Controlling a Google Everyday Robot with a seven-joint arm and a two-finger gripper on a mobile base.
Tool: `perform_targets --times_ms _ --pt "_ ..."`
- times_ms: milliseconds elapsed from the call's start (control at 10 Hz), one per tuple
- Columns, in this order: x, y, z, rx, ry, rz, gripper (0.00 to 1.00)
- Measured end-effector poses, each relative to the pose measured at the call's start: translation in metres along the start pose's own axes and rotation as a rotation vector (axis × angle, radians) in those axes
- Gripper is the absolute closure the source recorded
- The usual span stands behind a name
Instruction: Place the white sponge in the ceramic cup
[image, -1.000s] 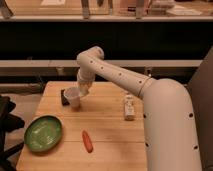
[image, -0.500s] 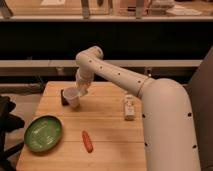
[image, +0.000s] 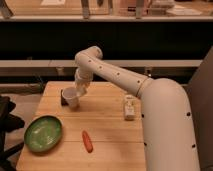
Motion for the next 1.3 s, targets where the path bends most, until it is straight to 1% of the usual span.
perform_targets --times_ms 300,1300 --pt "0.002 -0.006 0.001 0.009 -0.002 -0.019 0.96" --pt "0.006 -0.013 -0.001 0.036 0.005 -0.054 0.96"
